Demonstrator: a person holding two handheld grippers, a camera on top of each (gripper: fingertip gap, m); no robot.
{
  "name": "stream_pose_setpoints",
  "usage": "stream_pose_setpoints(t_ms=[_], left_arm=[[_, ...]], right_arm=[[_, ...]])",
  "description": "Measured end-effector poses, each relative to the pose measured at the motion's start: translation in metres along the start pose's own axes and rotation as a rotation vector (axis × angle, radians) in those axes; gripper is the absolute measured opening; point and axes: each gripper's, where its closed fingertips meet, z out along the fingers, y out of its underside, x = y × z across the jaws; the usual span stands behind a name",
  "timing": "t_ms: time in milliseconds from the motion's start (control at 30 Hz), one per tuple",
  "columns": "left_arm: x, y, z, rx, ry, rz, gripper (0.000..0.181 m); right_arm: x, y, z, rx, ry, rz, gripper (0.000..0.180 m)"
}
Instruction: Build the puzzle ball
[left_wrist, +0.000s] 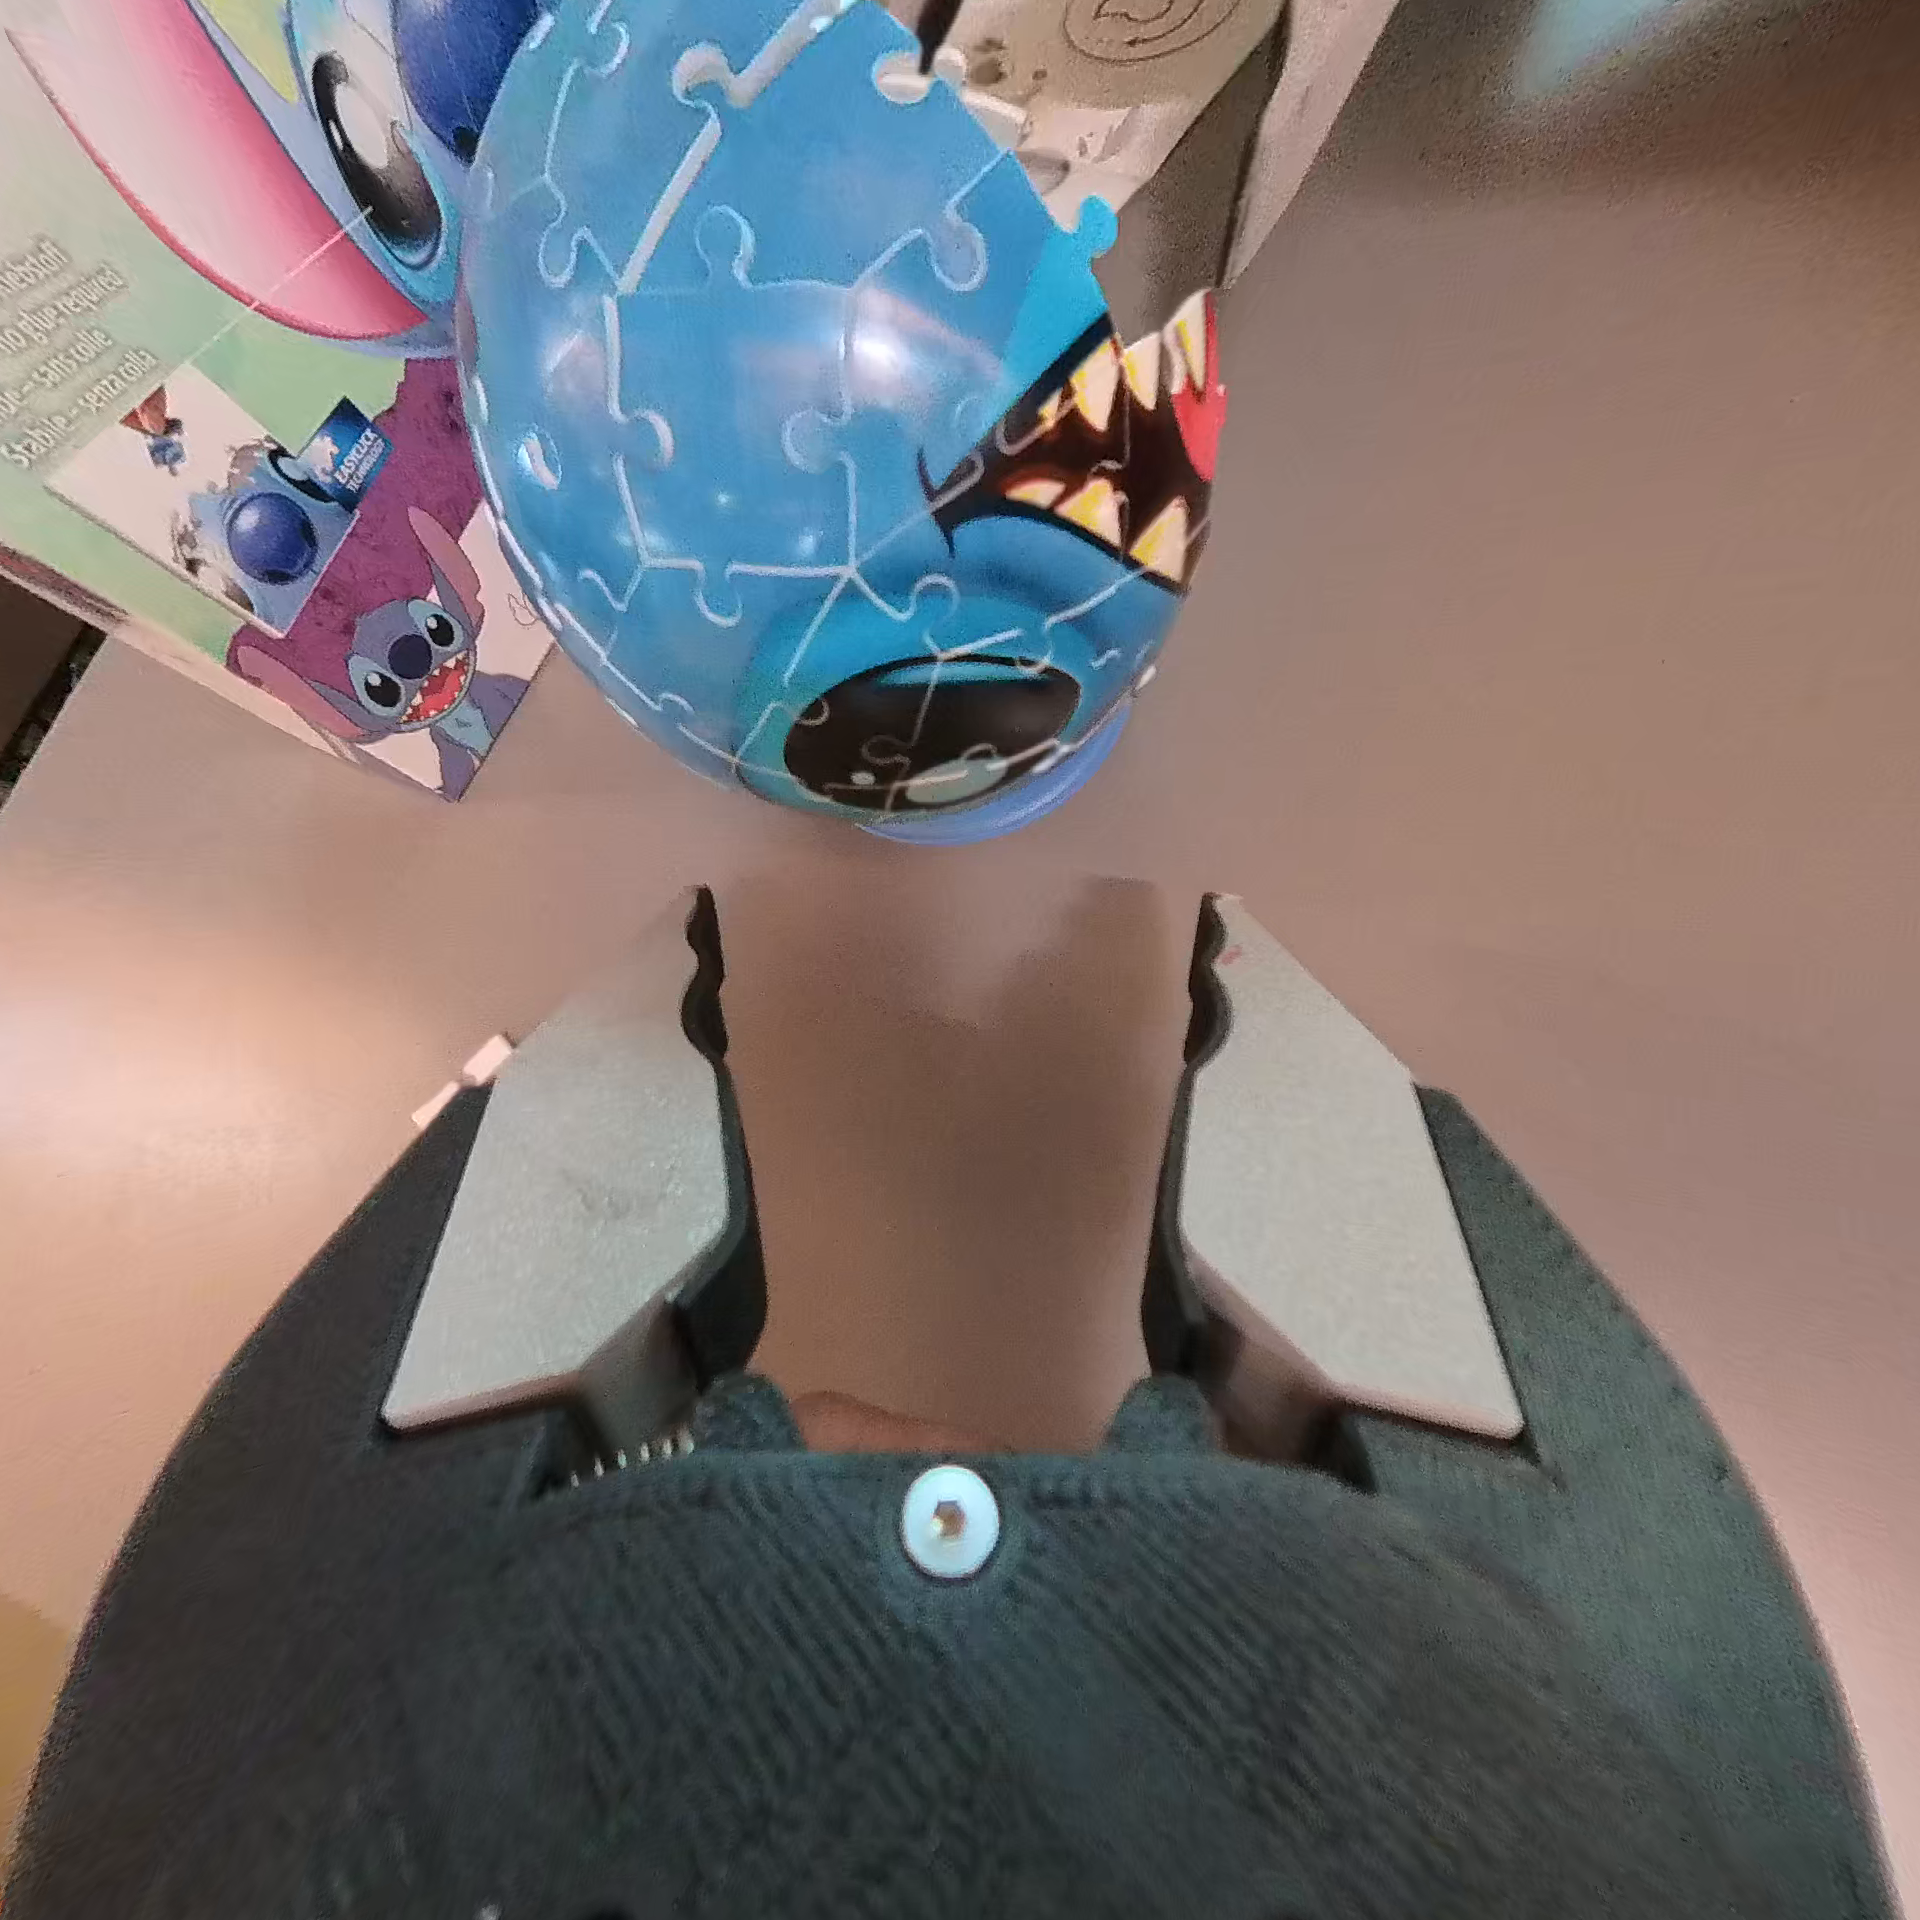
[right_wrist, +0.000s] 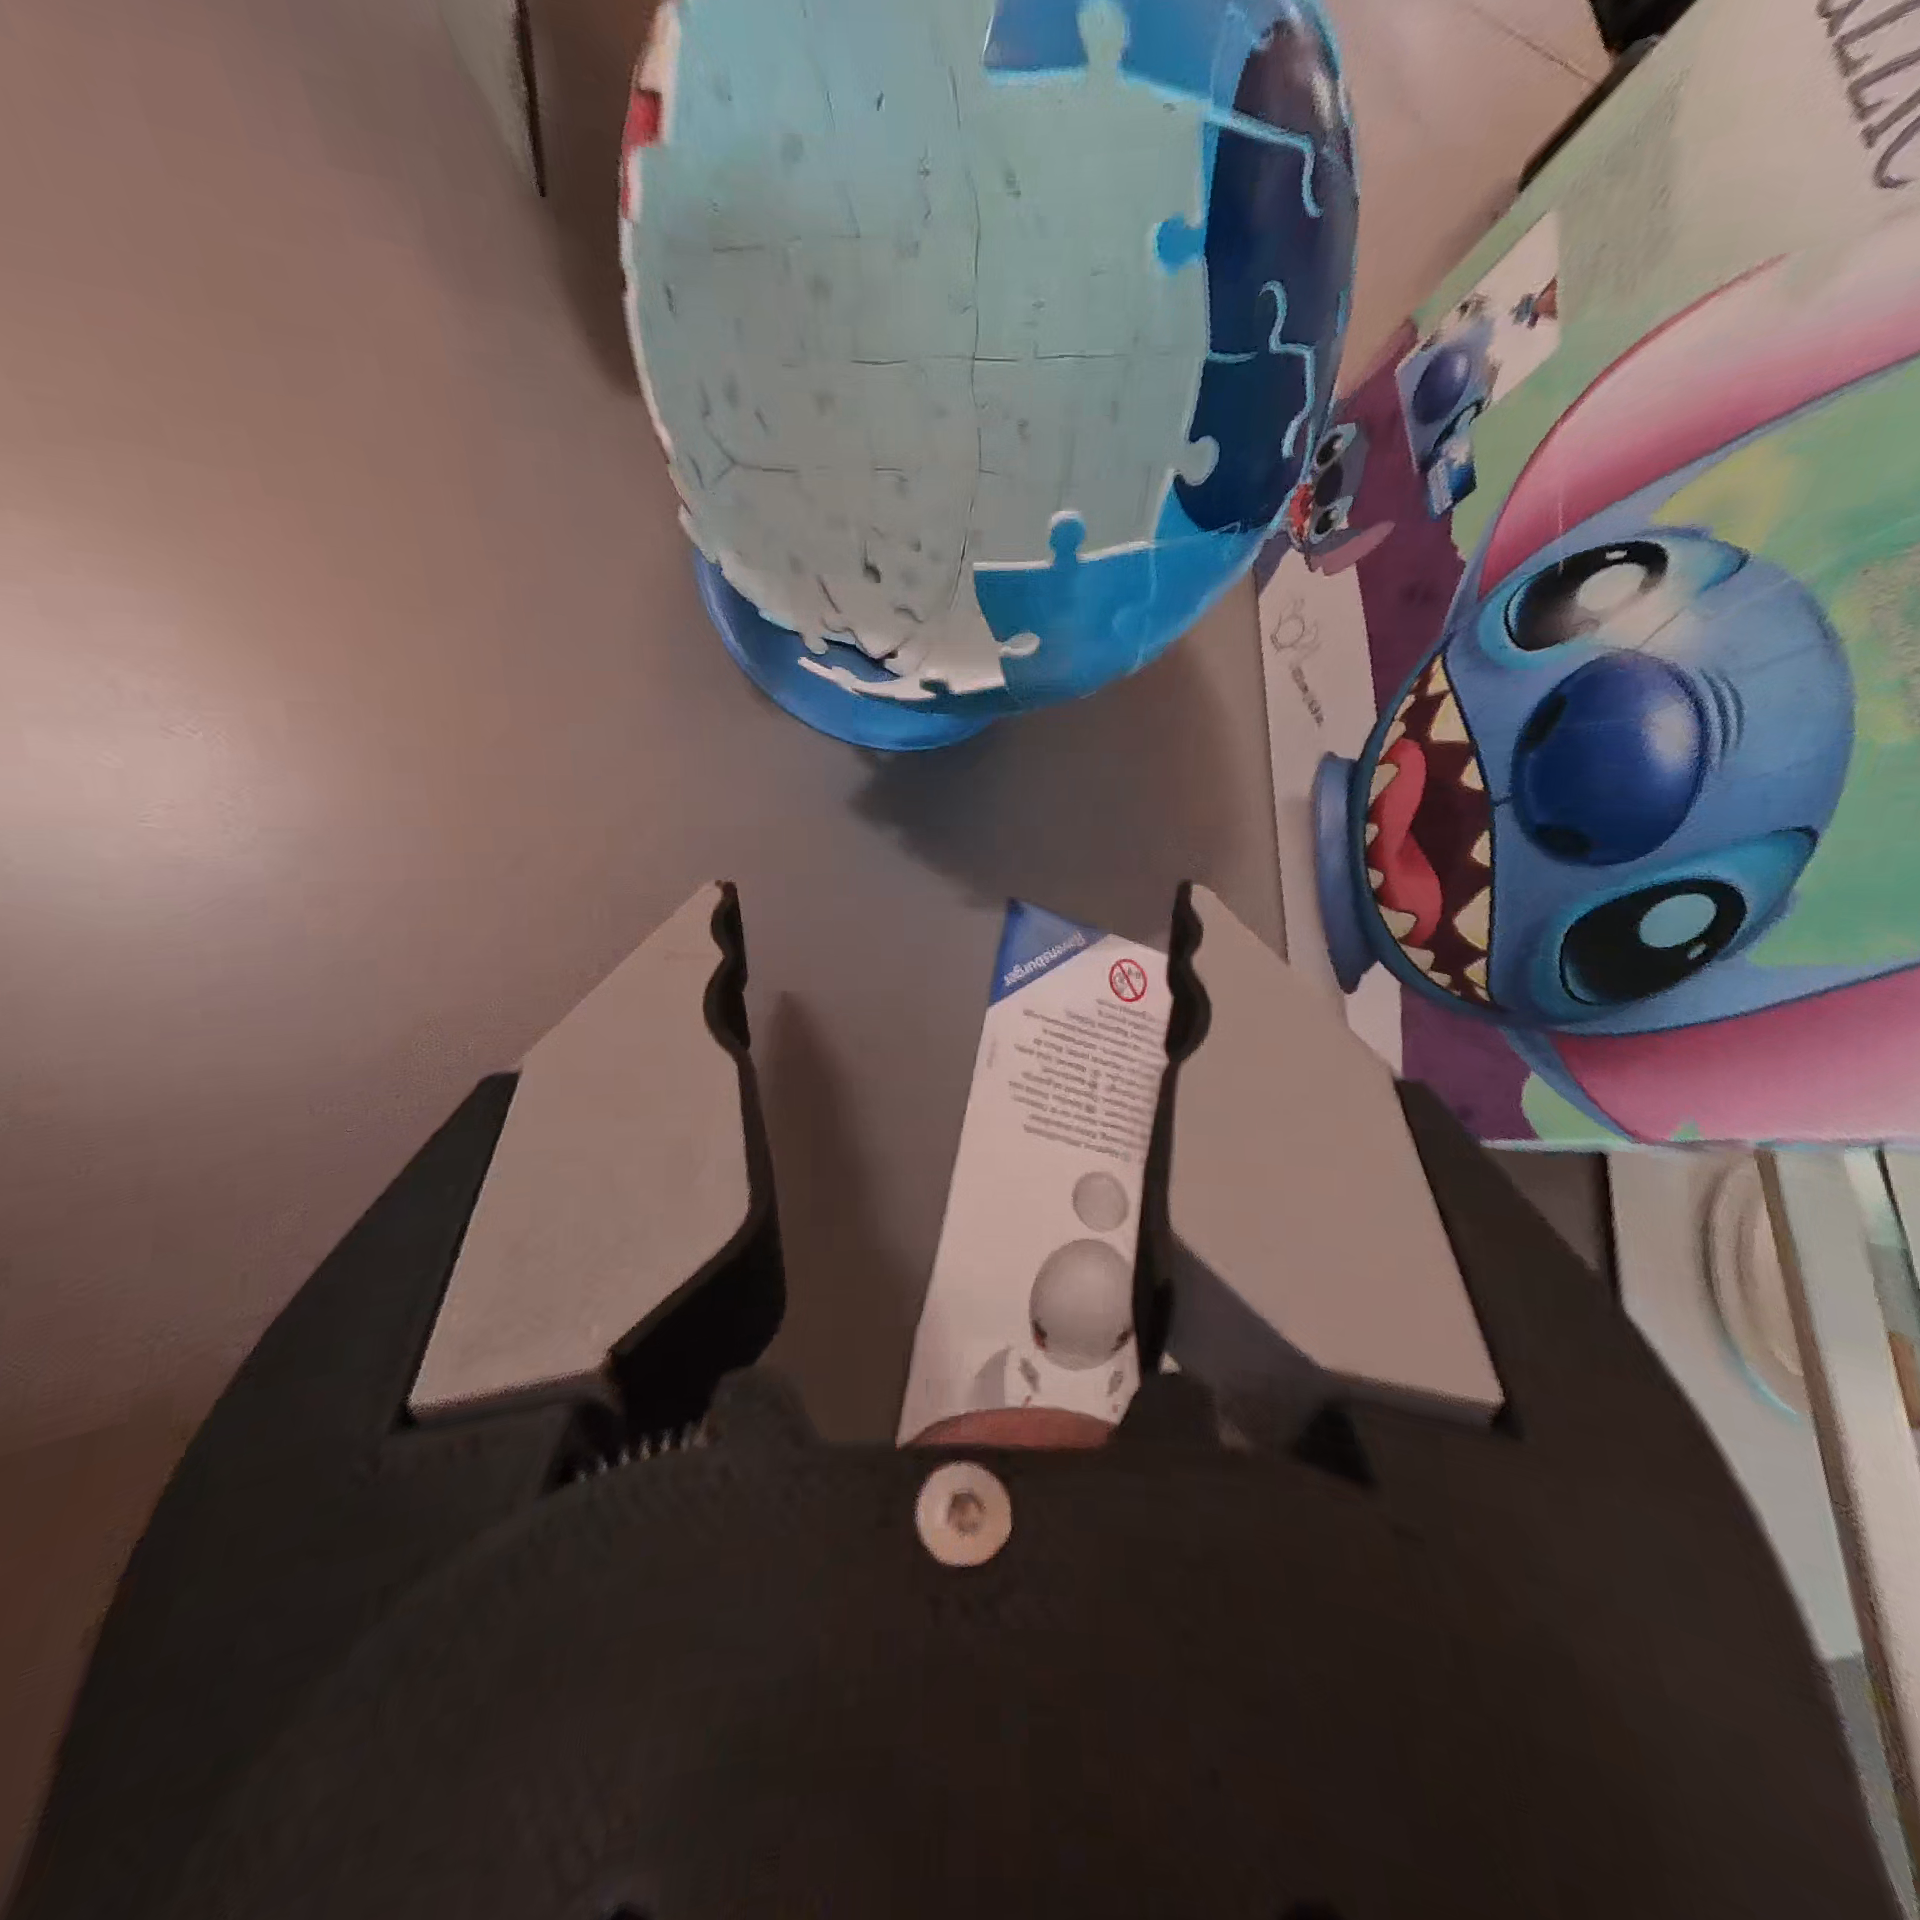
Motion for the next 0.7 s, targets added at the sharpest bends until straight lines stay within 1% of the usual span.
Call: stream_pose_setpoints(t_ms=[267,367,567,700], left_arm=[[-0.002,-0.002,0.015,-0.005,0.046,0.004,0.096],[0.002,-0.006,0.019,0.022,0.090,-0.020,0.098],[-0.006,-0.011,0.026,0.054,0.090,-0.070,0.098],[-0.011,-0.015,0.028,0.074,0.081,-0.060,0.095]], right_arm=[[0.013,-0.001,0.032,0.028,-0.068,-0.101,0.078],[0.015,-0.007,0.039,0.051,-0.095,-0.105,0.079],[0.015,-0.016,0.049,0.086,-0.135,-0.108,0.081],[0.010,-0.018,0.052,0.098,-0.150,-0.120,0.078]])
